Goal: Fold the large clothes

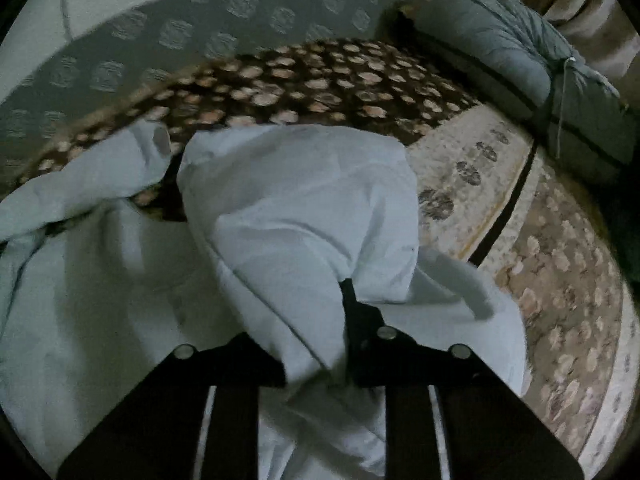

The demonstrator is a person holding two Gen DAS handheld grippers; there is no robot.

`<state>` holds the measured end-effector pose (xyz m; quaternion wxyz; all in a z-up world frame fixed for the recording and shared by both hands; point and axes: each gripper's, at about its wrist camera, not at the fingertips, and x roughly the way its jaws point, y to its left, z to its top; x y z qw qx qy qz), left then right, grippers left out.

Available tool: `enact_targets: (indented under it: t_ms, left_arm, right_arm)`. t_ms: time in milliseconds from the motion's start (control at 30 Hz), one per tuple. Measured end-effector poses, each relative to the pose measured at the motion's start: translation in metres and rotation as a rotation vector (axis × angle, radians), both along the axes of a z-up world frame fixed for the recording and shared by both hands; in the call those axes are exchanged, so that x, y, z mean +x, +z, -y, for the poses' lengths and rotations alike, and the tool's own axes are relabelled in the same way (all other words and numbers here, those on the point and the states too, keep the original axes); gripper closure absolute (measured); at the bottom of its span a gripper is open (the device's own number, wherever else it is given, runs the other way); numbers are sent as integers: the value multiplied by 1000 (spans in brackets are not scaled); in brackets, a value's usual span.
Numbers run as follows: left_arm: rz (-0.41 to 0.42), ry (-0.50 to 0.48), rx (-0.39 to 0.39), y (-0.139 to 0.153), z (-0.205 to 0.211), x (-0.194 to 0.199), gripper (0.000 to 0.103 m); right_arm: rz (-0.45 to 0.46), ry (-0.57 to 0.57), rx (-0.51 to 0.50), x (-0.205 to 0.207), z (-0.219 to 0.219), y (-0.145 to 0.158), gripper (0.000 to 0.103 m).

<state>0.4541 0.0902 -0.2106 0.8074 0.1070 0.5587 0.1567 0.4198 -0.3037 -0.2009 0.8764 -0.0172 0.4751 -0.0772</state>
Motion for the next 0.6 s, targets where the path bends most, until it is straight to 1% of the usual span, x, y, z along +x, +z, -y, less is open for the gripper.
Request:
enact_targets:
  t_ms: [67,100,133,167,200,233,267,300,333,367,400,467,500,533,567,600]
  left_arm:
    - [11,96,-13,6,-47,-18,88]
    - [10,133,-25,4,-64,-24,88]
    - [-2,186,-53,3,-89,-36,87]
    - [-17,219,-84,0,-106,-48,86]
    - [-24,227,-101,-6,-108,-56,86]
    - [-24,212,-106,-9,-111,-69,85]
    - [-16,193,-88,-10,-108,-74,83]
    - [4,153,-41,-7,-98,-82,82]
    - [22,127,-1,-3,-90,-88,78]
    - [35,116,25,1,-83,-91,72]
    - [48,100,40,6,-76,-96,71]
    - [74,75,23,17,-67,-101,71]
    - [85,62,10,24,-63,-101,71]
    - [97,51,-4,33,-60,-102,68]
    - [111,43,-24,39,-59,-104,60]
    - [128,35,-48,46,-56,-107,54]
  right_arm:
    - [-16,43,-3,-17,-9,-9,83]
    - [-23,57,-1,-22,-12,-14,83]
    - [-34,70,16,-31,-16,-21,83]
    - [-39,81,36,-38,-20,-25,83]
    - [-34,98,52,-44,-24,-26,83]
    - [-32,111,57,-48,-29,-27,83]
    - [-31,126,62,-50,-34,-27,83]
    - [-31,141,68,-52,-39,-27,83]
    - [-32,162,72,-53,-47,-27,83]
    - [-31,173,62,-54,-52,-26,84]
    - [-26,181,56,-56,-56,-24,84]
    - [-2,189,75,-61,-62,-15,84]
    - [36,200,89,-65,-66,-2,84]
    - [70,209,100,-69,-68,11,85]
    - [101,215,109,-73,-71,22,85]
    - [143,224,121,-80,-72,38,85]
